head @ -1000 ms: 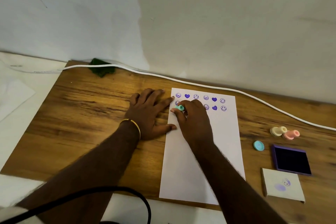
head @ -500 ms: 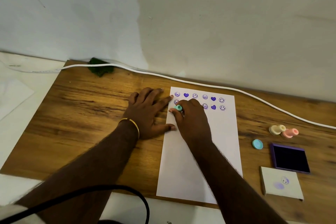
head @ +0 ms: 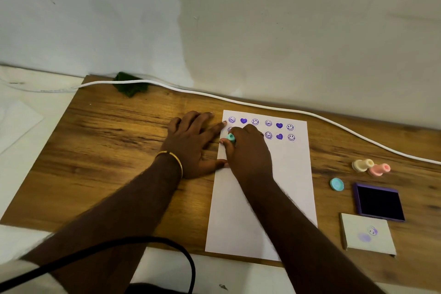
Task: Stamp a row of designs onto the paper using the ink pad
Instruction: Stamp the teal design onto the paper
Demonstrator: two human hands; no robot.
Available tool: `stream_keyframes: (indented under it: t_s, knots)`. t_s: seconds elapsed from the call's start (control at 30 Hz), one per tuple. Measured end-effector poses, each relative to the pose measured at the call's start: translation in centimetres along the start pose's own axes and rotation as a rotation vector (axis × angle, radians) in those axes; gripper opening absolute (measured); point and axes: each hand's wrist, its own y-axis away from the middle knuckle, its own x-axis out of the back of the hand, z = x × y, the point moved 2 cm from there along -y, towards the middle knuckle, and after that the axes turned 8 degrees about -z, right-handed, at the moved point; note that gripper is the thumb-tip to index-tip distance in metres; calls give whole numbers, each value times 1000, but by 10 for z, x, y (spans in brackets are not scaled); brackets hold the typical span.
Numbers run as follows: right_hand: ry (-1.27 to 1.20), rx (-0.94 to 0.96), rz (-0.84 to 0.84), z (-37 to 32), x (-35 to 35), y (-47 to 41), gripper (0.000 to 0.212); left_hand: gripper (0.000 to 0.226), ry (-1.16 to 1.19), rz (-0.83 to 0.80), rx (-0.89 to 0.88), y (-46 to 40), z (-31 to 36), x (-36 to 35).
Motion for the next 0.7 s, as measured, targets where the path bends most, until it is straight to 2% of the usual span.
stream_keyframes:
  t_s: [0.27,0.7]
  knots:
    - [104,0,-27,-12,6,-4,35,90,-11,-2,1,-1,-1,-1]
    - [37,-44,-15,-12,2,-4,36,90,0,-3,5,0,0,0]
